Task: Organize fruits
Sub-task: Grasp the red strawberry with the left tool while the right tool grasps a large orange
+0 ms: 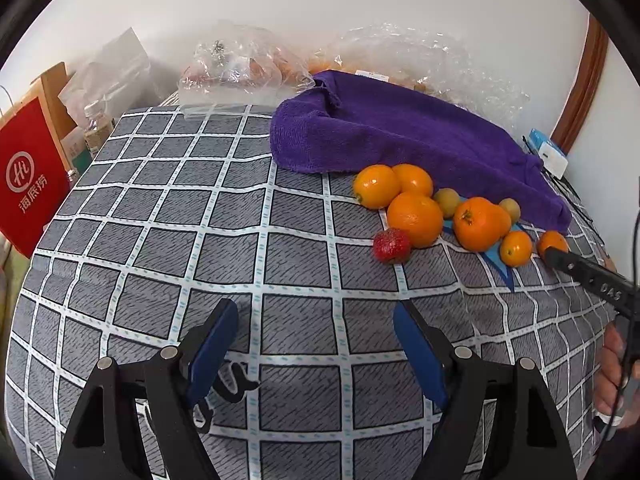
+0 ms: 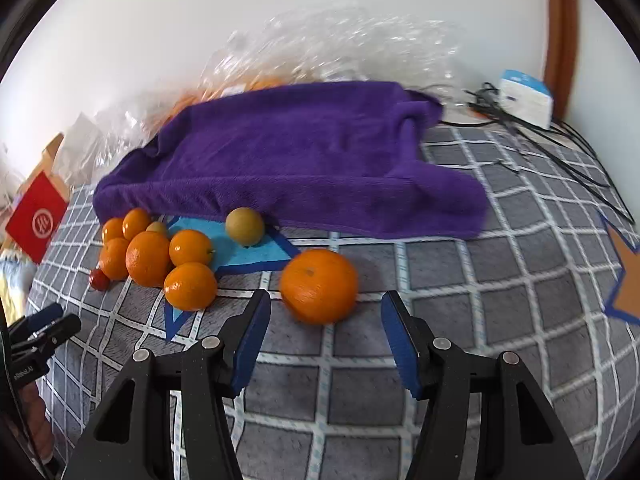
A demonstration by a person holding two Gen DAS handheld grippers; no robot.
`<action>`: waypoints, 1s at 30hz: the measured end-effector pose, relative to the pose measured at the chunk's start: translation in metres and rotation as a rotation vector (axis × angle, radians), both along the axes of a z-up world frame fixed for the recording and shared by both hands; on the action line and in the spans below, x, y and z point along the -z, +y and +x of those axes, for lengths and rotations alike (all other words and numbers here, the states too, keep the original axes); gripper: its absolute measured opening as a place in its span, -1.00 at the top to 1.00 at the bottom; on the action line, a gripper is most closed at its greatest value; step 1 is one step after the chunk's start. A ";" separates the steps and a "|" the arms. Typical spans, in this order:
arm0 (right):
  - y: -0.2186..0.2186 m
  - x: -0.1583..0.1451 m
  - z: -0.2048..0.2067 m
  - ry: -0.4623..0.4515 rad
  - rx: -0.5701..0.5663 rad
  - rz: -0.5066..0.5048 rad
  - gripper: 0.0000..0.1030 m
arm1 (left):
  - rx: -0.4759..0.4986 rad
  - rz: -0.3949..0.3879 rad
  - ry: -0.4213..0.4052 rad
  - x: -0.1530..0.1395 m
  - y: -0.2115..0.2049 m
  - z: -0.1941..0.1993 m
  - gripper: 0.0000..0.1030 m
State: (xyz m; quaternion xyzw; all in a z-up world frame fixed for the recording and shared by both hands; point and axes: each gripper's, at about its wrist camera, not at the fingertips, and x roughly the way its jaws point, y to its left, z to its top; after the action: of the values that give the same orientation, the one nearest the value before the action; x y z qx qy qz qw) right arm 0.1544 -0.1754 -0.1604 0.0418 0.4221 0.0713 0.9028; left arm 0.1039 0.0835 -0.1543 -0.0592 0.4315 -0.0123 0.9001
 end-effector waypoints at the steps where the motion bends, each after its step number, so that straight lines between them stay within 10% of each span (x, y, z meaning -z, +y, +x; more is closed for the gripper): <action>1: 0.003 0.002 0.004 0.004 -0.009 -0.014 -0.11 | 0.005 -0.005 0.001 0.000 -0.001 0.001 -0.53; 9: 0.001 0.003 0.001 -0.036 -0.023 -0.017 0.18 | 0.075 0.032 -0.005 -0.005 -0.029 0.027 -0.28; 17: -0.007 0.000 -0.012 -0.094 -0.022 -0.015 0.18 | 0.105 0.056 -0.038 0.002 -0.041 0.042 0.48; 30: -0.013 0.002 -0.012 -0.094 -0.002 0.031 0.19 | 0.070 -0.110 -0.079 0.003 -0.021 0.036 0.56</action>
State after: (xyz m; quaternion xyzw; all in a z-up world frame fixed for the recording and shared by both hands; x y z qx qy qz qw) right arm 0.1429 -0.1887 -0.1627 0.0517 0.3780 0.0807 0.9208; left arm 0.1402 0.0624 -0.1569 -0.0932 0.3960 -0.0698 0.9108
